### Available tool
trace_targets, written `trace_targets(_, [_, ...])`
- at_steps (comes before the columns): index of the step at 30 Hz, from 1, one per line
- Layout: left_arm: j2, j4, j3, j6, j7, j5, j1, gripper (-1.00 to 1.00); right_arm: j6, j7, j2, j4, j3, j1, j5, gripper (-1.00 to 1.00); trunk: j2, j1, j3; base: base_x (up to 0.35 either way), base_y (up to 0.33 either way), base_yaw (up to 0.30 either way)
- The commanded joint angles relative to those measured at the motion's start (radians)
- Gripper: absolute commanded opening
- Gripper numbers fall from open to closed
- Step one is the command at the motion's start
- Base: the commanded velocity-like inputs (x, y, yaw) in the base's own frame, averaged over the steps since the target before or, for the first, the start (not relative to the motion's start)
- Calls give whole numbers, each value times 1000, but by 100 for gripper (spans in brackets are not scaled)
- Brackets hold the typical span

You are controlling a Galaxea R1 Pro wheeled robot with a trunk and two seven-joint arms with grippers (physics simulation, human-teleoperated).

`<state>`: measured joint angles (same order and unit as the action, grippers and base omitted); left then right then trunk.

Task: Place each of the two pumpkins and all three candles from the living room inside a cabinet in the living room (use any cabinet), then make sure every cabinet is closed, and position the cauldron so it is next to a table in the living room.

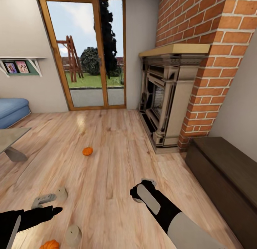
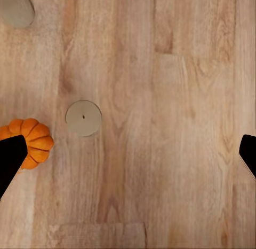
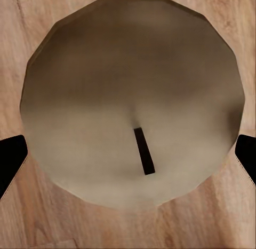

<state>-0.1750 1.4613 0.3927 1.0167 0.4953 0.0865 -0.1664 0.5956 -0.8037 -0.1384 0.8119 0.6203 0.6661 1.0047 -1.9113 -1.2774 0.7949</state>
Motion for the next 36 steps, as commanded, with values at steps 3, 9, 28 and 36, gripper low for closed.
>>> trace_targets(3, [-1, 1, 1, 4, 12, 10, -1, 100, 1, -6, 0, 1, 3, 1, 6, -100, 0, 0, 1, 329, 0, 0])
trace_targets(9, [-1, 1, 0, 4, 15, 10, -1, 100, 1, -6, 0, 1, 3, 1, 6, -100, 0, 0, 1, 185, 0, 0])
trace_targets(28, [-1, 7, 0, 13, 15, 9, -1, 100, 1, -6, 1, 2, 8, 1, 5, -100, -77, -43, 35, 8, 0, 0])
trace_targets(36, [0, 3, 0, 14, 8, 11, -1, 100, 1, -9, -4, 16, 11, 1, 6, -100, -133, -73, 61, 0, 0, 0])
